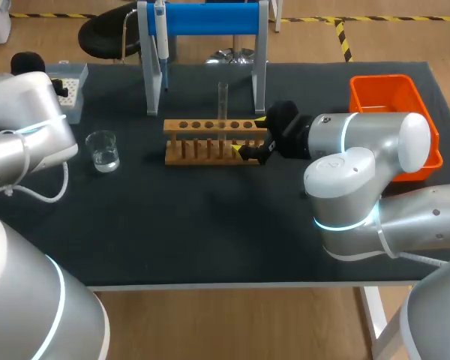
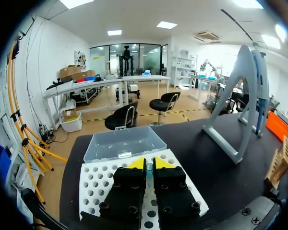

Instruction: Invert the test tube, pick up the pipette, mount the tip to pipette, aspirate from beaker and dispense into the tube, eject the tip, return the pipette, and cap with the stopper.

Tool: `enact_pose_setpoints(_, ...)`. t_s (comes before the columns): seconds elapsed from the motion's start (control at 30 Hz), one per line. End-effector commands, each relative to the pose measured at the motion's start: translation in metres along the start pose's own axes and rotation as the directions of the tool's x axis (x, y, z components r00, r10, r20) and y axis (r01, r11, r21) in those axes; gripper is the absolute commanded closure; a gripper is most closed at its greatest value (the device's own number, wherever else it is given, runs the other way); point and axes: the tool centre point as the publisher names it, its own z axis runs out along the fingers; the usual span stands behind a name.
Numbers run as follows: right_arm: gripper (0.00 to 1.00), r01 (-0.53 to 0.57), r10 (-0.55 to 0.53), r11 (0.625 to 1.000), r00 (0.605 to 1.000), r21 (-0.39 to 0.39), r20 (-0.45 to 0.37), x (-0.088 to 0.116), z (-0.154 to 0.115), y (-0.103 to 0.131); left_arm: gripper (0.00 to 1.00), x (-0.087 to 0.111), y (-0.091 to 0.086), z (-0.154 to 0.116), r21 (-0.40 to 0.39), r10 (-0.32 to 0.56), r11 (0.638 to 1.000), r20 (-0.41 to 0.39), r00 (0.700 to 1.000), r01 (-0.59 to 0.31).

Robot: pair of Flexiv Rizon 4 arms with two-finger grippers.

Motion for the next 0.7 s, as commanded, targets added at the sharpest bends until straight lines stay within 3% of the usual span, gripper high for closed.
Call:
enact_pose_setpoints(0.03, 0.00, 0.000, 0.000, 1.000, 1.000, 0.002, -0.002, 0.000, -0.001, 0.000, 1.00, 0.001, -0.001, 0.000, -0.002, 0.001, 1.000, 0.002, 1.000, -0.001)
enact_pose_setpoints(0.27, 0.00, 0.000, 0.000, 1.000, 1.000, 0.002, -0.002, 0.000, -0.001, 0.000, 1.00, 0.002, -0.008, -0.003, 0.004, 0.007, 1.000, 0.006, 1.000, -0.007)
enact_pose_setpoints(0.7, 0.00, 0.000, 0.000, 1.000, 1.000, 0.002, -0.002, 0.000, -0.001, 0.000, 1.00, 0.000, -0.037, -0.016, 0.031, 0.037, 0.999, 0.035, 0.999, -0.038)
